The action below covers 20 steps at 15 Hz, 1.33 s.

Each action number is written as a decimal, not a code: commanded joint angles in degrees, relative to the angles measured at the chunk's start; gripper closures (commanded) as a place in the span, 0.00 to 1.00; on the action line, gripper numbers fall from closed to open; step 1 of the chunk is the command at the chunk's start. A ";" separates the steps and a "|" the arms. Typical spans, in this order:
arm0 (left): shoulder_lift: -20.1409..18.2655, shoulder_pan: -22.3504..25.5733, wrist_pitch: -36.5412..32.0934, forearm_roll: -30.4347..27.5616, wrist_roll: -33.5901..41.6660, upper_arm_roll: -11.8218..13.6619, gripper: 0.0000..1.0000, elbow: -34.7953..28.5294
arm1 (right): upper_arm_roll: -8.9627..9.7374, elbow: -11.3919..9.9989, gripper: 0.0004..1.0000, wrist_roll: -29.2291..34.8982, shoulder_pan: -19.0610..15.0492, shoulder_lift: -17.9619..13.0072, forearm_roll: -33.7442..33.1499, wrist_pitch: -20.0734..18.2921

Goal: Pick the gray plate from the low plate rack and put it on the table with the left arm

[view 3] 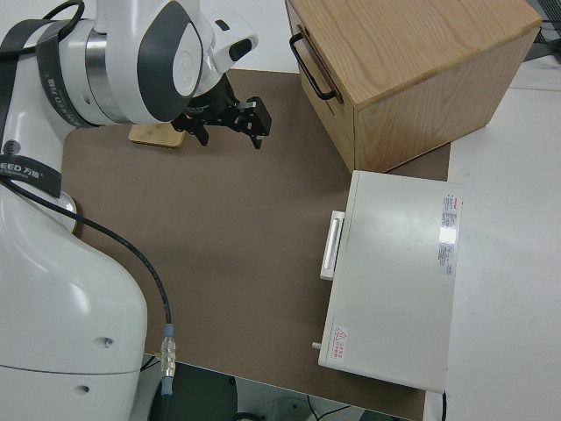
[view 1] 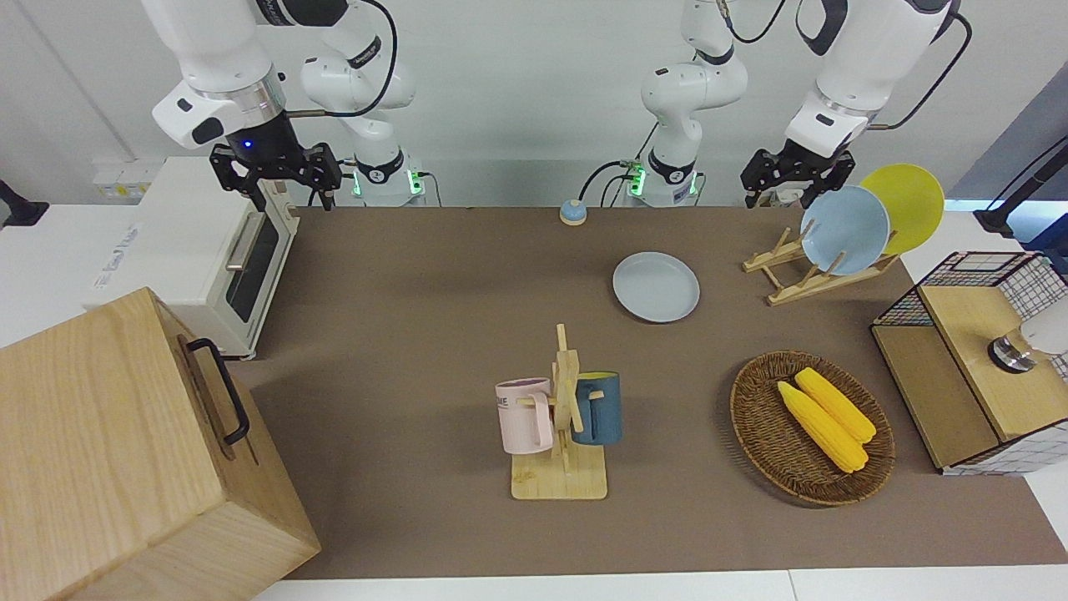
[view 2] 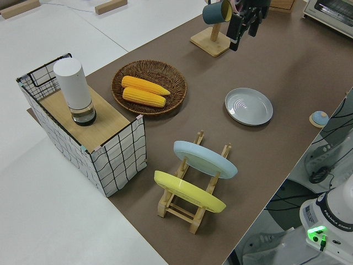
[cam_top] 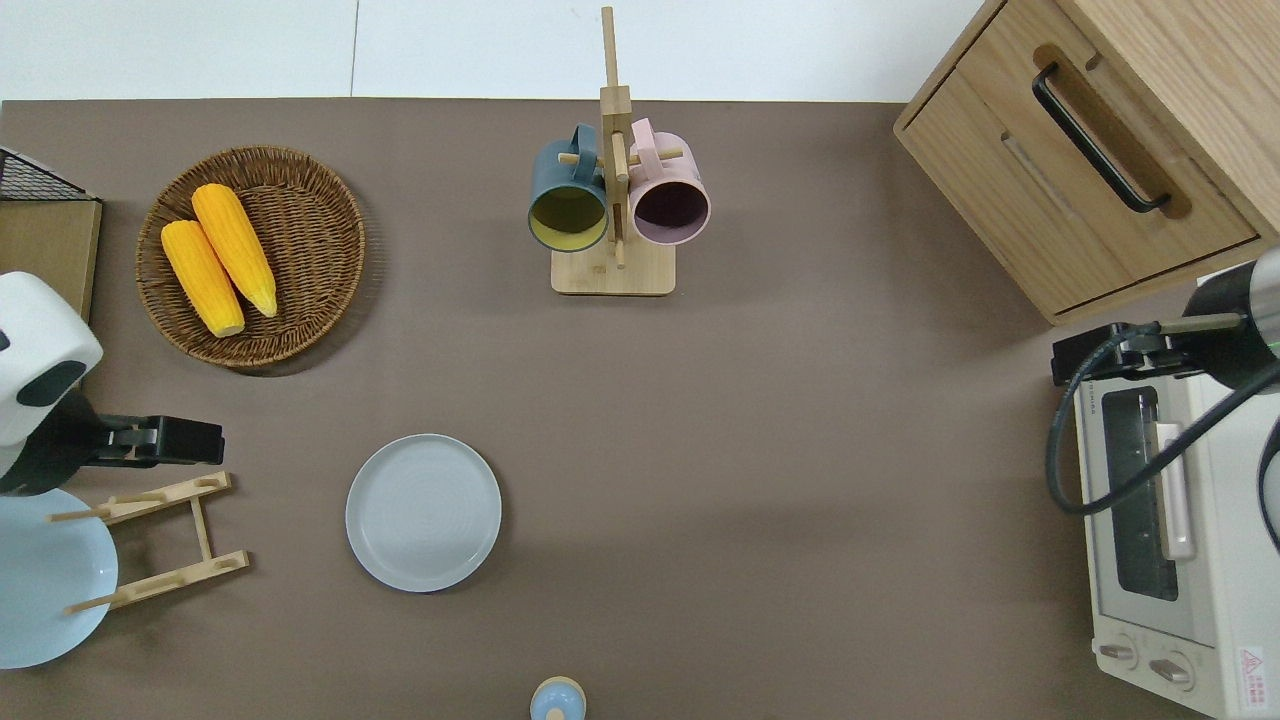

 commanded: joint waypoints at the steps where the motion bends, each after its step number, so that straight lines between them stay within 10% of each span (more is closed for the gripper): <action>1: 0.68 -0.06 -1.68 1.21 -0.32 0.28 0.00 2.36 | -0.34 0.37 0.02 0.22 0.41 0.02 0.15 -0.05; 8: 1.12 -0.50 -1.68 1.21 -0.32 0.80 0.00 2.36 | -0.34 0.37 0.02 0.22 0.41 0.02 0.15 -0.05; 14: 1.47 -12.79 -1.06 1.04 0.38 12.22 0.00 2.36 | -0.34 0.37 0.02 0.22 0.41 0.11 0.15 -0.05; 20: 1.39 -13.77 -1.06 0.95 0.74 12.85 0.00 2.18 | -0.34 0.37 0.02 0.22 0.41 0.02 0.15 -0.05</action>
